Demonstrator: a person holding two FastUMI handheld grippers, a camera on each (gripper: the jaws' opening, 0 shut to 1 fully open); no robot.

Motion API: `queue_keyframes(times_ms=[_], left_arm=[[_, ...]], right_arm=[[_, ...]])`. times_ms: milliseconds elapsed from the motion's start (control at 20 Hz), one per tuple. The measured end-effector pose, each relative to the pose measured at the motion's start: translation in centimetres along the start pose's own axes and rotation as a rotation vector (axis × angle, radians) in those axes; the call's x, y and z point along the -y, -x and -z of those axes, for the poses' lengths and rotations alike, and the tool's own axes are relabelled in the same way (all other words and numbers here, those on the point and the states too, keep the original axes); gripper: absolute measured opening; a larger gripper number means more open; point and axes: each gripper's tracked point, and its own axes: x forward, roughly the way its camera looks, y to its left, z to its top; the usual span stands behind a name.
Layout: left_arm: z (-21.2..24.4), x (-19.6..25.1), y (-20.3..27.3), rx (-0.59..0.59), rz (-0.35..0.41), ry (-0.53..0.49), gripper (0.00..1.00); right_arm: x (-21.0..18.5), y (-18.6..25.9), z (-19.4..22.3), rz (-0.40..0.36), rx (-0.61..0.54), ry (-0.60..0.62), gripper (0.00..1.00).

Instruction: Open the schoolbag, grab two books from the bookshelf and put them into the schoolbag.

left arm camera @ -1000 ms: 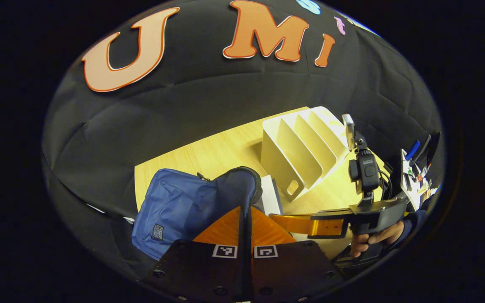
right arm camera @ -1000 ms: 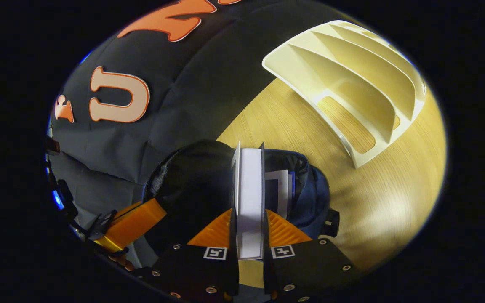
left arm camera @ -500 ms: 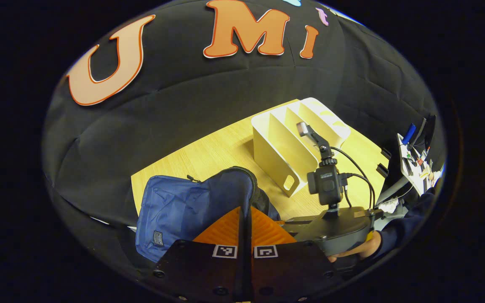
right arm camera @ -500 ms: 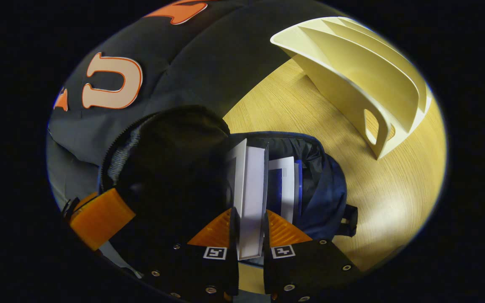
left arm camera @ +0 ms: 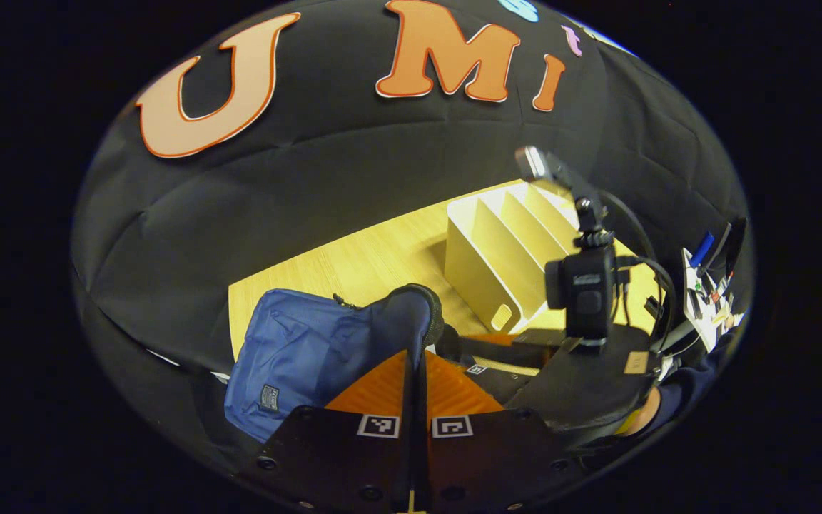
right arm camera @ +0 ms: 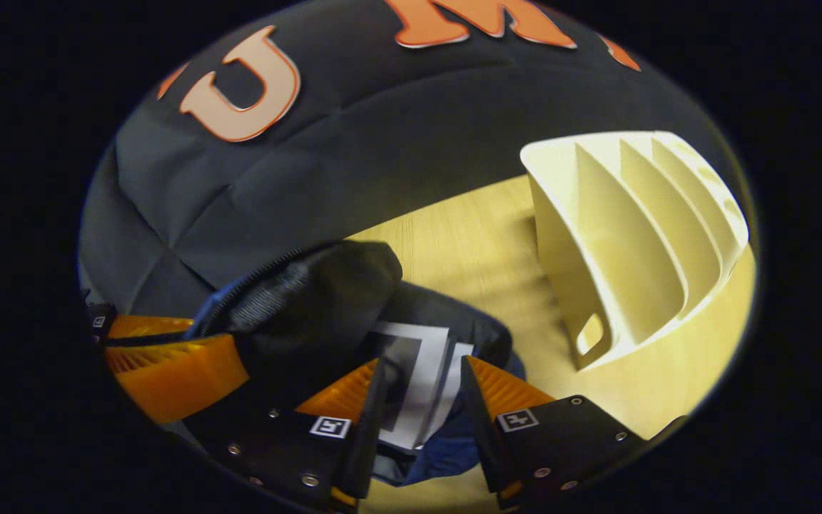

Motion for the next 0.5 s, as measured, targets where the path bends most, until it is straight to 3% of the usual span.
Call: queue_keyframes(times_ms=[200,250,400,500], left_arm=[[0.3,2.2,-0.5,0.008,0.023,0.007,0.15],[0.4,2.8,-0.6,0.004,0.022,0.015,0.17],[0.0,4.2,-0.7,0.028,-0.006,0.063,0.34],[-0.9,5.4,-0.4,0.060,-0.030,0.097,0.37]], right_arm=[[2.9,2.4,-3.1,0.039,0.085,0.063,0.76],[4.2,3.1,-4.3,0.056,0.118,0.069,0.78],[8.2,6.1,-8.3,0.108,0.223,0.127,0.84],[10.2,8.3,-11.4,0.118,0.308,0.158,0.86]])
